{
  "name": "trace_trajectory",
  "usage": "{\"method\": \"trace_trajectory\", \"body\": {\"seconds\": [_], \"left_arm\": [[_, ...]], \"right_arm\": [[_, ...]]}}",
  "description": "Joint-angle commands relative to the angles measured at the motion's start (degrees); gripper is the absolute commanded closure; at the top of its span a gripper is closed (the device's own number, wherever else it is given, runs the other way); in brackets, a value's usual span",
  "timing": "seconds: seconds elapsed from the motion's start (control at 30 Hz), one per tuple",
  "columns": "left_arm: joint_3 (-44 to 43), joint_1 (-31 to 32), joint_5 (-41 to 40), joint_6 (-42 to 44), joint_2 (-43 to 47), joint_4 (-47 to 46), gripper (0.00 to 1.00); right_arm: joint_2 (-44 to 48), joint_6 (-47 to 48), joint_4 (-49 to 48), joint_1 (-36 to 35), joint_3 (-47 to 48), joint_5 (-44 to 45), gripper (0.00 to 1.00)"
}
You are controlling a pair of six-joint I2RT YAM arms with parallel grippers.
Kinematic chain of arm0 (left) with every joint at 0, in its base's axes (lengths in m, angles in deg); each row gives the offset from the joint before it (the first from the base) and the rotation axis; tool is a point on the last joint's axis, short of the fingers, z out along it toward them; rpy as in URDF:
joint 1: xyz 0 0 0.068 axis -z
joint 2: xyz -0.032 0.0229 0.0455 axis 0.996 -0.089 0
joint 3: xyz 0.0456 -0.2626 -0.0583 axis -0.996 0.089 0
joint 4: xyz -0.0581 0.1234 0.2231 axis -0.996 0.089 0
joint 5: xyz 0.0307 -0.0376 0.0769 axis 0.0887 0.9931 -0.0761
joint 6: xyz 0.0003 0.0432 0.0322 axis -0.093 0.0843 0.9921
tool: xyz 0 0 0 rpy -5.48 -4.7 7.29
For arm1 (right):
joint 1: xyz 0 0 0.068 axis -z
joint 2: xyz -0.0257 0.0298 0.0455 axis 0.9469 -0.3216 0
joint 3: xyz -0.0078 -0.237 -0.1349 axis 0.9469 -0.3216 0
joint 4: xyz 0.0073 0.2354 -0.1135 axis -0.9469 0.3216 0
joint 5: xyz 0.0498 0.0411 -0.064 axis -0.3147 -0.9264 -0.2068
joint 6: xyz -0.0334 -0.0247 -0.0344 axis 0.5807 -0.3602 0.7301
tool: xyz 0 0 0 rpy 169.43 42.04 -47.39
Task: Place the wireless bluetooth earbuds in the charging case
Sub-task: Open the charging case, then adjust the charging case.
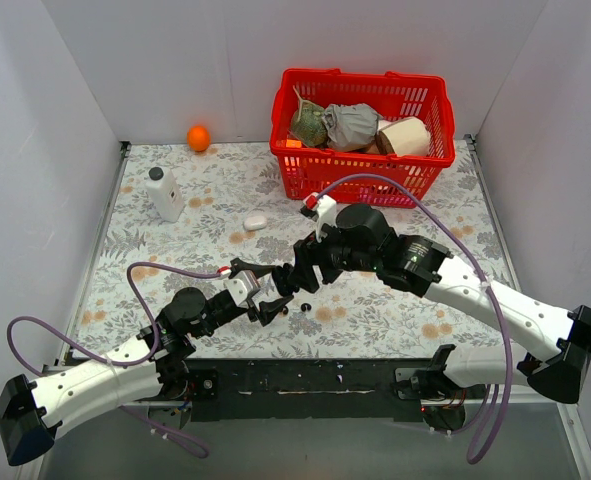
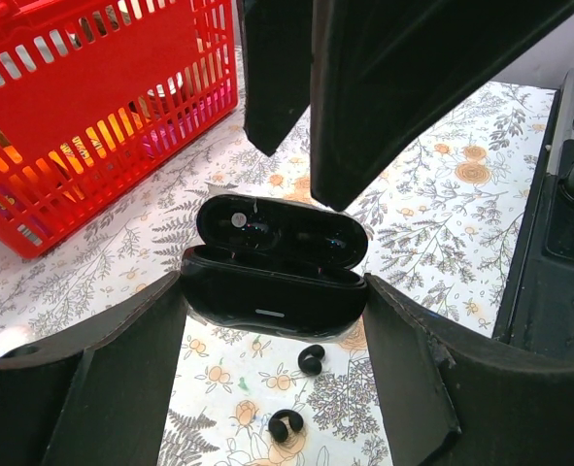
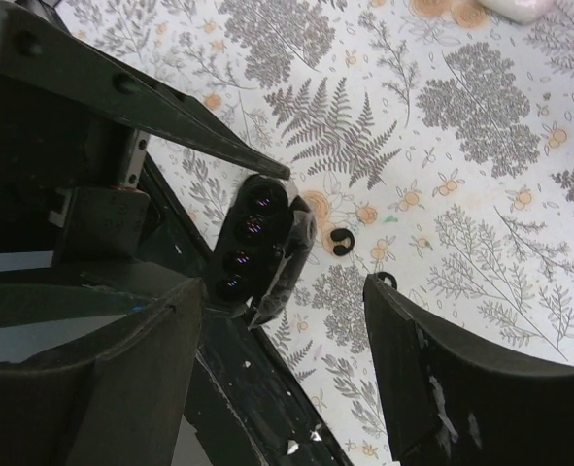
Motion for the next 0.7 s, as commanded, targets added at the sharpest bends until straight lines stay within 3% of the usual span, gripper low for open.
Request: {"method": "trace_trajectory", "body": {"seconds": [0.0,0.17,0.67], "left_arm": [[-1.7,0.11,-0.78,0.6,0.36,-1.56,1.0],[-1.7,0.11,-0.6,0.33,0.53,-1.91,1.0],[-2.23,0.19,-0.43,-0.28,1.33,-2.09,1.0]], "right_arm": [[0.94,-1.22,-6.1,0.25,0.24,-2.69,0.27],[-0.46,-1.83,-6.02,0.34,0.15,-2.43,0.27],[-3.01,-3.33,-5.93,2.27,-0.73,-3.48,0.54]]}}
